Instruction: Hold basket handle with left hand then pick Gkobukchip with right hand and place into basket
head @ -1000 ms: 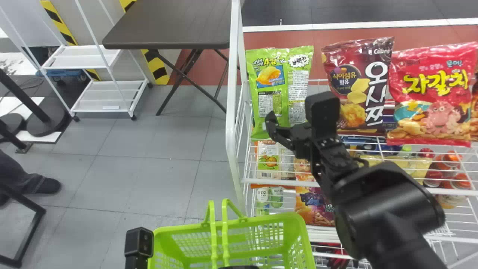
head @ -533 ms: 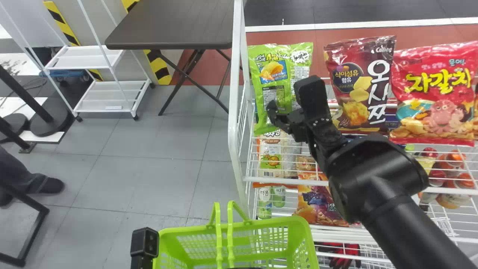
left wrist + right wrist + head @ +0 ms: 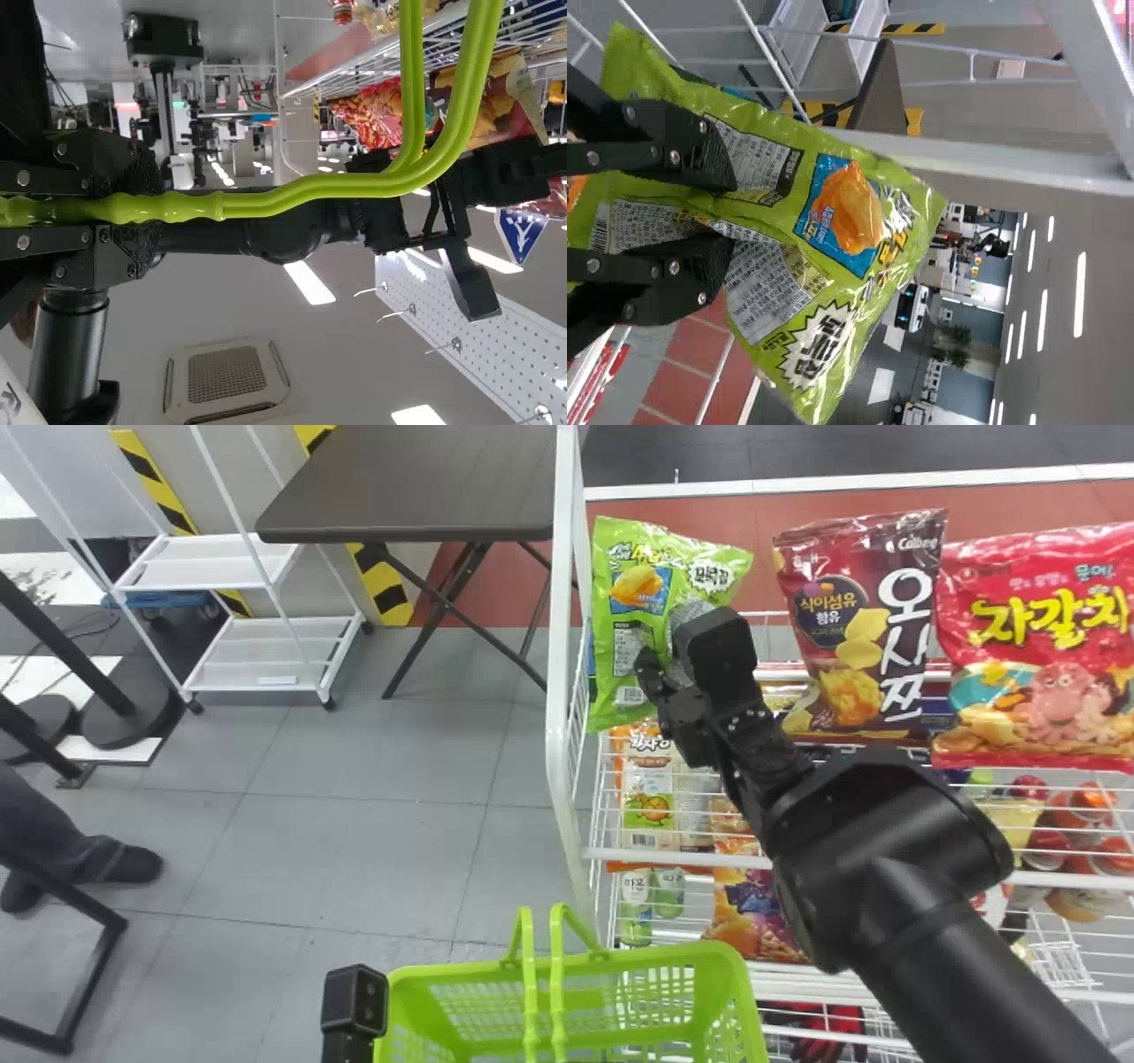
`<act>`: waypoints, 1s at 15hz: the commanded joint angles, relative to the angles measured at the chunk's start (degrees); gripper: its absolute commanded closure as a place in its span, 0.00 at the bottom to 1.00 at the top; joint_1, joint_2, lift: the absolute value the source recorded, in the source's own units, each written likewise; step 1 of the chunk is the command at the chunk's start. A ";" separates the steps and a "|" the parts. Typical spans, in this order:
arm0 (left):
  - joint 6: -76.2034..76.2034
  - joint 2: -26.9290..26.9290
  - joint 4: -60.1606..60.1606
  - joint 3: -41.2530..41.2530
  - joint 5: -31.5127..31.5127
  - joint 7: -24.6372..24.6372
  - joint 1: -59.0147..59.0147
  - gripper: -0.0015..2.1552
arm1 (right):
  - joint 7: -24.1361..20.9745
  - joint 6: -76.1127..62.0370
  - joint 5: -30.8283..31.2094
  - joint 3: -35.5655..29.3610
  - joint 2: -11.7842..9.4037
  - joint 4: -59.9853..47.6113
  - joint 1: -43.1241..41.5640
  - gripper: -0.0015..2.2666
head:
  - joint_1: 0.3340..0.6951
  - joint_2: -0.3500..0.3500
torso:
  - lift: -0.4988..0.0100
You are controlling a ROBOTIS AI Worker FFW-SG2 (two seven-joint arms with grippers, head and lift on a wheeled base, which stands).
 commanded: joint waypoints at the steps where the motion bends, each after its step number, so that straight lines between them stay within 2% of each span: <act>1: 0.00 0.02 0.09 -0.02 0.00 0.18 0.00 1.00 | -0.08 6.95 5.02 -0.10 0.05 -8.50 5.47 0.99 | 1.00 0.78 | 0.98; 7: 0.00 0.02 0.26 -0.64 -0.18 0.27 0.00 1.00 | -0.16 19.08 17.41 -0.28 0.05 -35.04 20.50 0.99 | 1.00 0.78 | 0.98; 10: 0.00 0.02 0.26 -1.08 -0.35 0.36 -0.09 1.00 | 0.01 36.84 15.83 -0.63 0.05 -49.45 25.16 0.99 | 1.00 0.73 | 0.98; 13: 0.00 0.02 0.26 -1.60 -0.53 0.45 -0.26 1.00 | 1.77 58.63 12.58 -1.77 -4.13 -62.46 29.55 0.99 | 1.00 0.67 | 0.98; 15: 0.00 0.02 0.26 -1.69 -0.53 0.53 -0.35 1.00 | 4.93 70.59 12.05 -2.74 -4.66 -69.32 32.19 0.99 | 1.00 0.59 | 0.98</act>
